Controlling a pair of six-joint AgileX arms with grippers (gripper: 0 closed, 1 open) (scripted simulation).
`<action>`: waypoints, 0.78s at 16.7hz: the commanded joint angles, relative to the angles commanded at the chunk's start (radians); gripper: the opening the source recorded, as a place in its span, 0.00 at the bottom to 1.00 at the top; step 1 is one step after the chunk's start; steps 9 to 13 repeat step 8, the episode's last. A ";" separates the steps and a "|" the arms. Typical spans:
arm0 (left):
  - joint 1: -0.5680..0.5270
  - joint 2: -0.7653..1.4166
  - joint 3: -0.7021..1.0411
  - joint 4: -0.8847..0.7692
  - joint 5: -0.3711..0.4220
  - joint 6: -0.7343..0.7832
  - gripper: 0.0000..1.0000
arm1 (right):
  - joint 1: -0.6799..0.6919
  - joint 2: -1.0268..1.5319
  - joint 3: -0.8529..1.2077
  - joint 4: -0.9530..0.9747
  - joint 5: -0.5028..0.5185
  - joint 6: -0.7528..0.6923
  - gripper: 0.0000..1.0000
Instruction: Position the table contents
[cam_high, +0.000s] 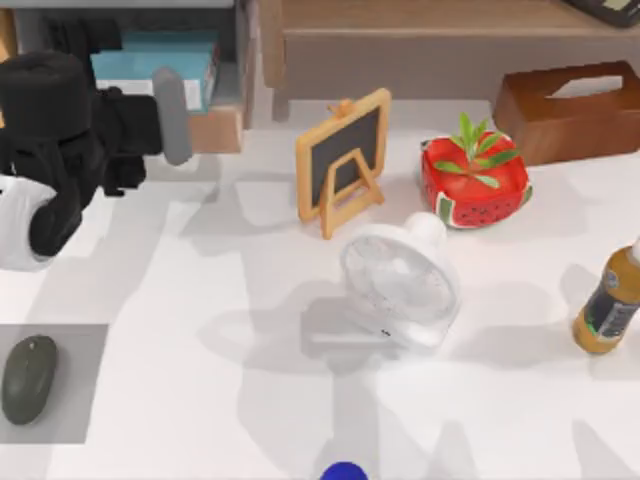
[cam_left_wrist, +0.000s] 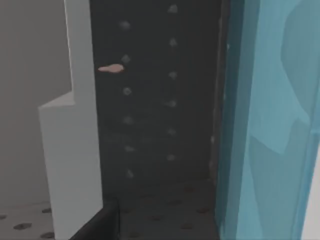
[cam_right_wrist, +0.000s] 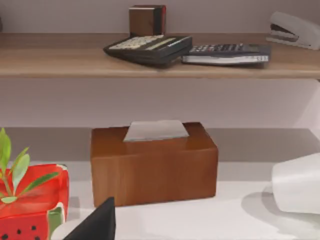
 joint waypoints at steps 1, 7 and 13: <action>-0.003 -0.019 -0.019 0.006 -0.004 -0.002 1.00 | 0.000 0.000 0.000 0.000 0.000 0.000 1.00; -0.027 -0.134 -0.186 0.043 -0.025 -0.006 1.00 | 0.000 0.000 0.000 0.000 0.000 0.000 1.00; -0.027 -0.137 -0.191 0.043 -0.027 -0.006 1.00 | 0.000 0.000 0.000 0.000 0.000 0.000 1.00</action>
